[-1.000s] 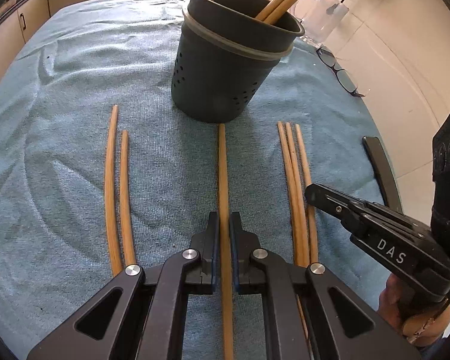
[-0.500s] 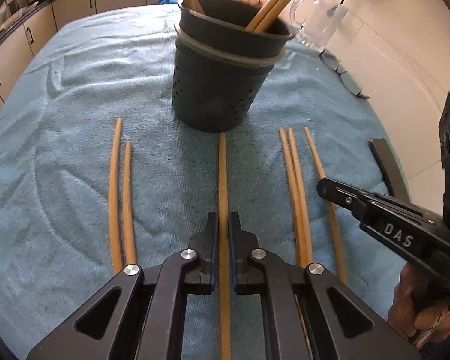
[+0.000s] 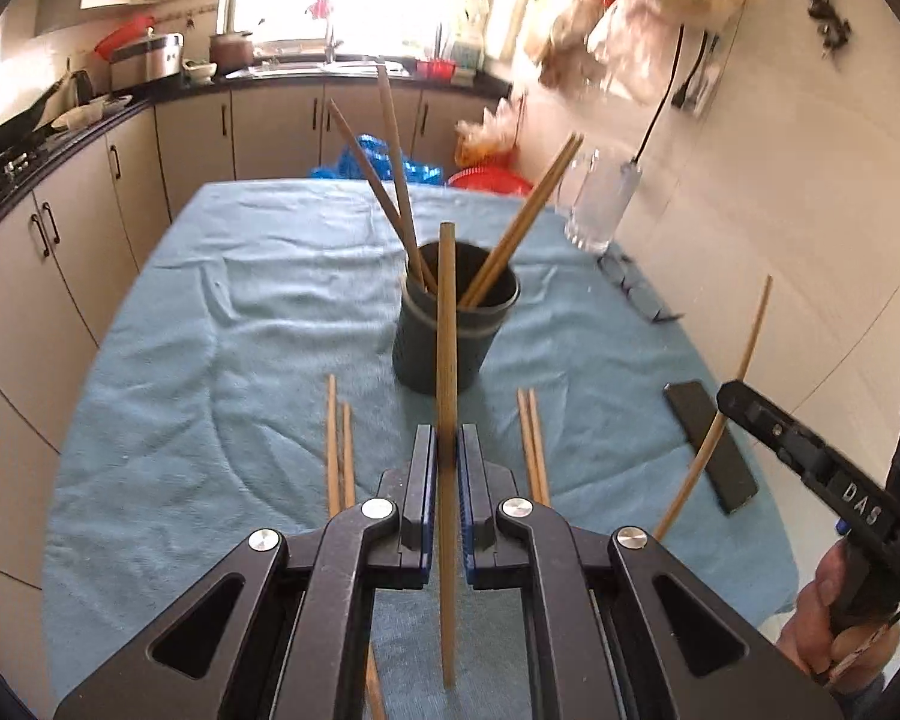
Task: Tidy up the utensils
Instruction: 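Lift the left tool's chopstick upright above the black holder while the right tool carries its own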
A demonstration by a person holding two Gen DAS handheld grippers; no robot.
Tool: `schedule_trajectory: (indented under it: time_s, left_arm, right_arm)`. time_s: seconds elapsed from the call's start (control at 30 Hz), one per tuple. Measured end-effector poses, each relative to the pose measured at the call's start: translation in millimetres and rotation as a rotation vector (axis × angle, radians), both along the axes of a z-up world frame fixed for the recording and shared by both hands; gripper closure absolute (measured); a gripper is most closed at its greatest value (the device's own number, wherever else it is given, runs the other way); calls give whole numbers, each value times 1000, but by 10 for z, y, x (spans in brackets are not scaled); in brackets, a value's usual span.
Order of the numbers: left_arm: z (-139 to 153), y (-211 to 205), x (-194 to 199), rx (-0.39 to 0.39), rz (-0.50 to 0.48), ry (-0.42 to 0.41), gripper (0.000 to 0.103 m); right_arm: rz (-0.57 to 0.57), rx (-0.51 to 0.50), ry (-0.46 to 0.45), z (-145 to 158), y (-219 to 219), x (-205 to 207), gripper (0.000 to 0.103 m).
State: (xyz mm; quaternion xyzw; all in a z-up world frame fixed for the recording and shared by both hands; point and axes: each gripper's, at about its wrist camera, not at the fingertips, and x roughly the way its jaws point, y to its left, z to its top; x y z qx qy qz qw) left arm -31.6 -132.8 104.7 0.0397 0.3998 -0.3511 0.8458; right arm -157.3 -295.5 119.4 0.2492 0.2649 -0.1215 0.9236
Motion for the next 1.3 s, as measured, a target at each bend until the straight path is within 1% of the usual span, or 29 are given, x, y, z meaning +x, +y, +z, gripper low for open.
schedule_trajectory:
  time_s: [0.13,0.47,0.83,1.3]
  left_arm:
    - [104,54,-85,-18,-7,-29,97]
    - [159,132,-179,-33,-16,-34,97]
    - [194,212,-208,-52,-16,-31,97]
    - [309,280,-255,-71,-12,-45,97]
  right_arm:
    - [3,-27,-40,100,111,-83,95]
    - [-6,-51,-71,211,221,-203,95]
    - [-16,-55,-73,247,250,-233,95]
    - [-24,-56,-94,285,257,-259,95]
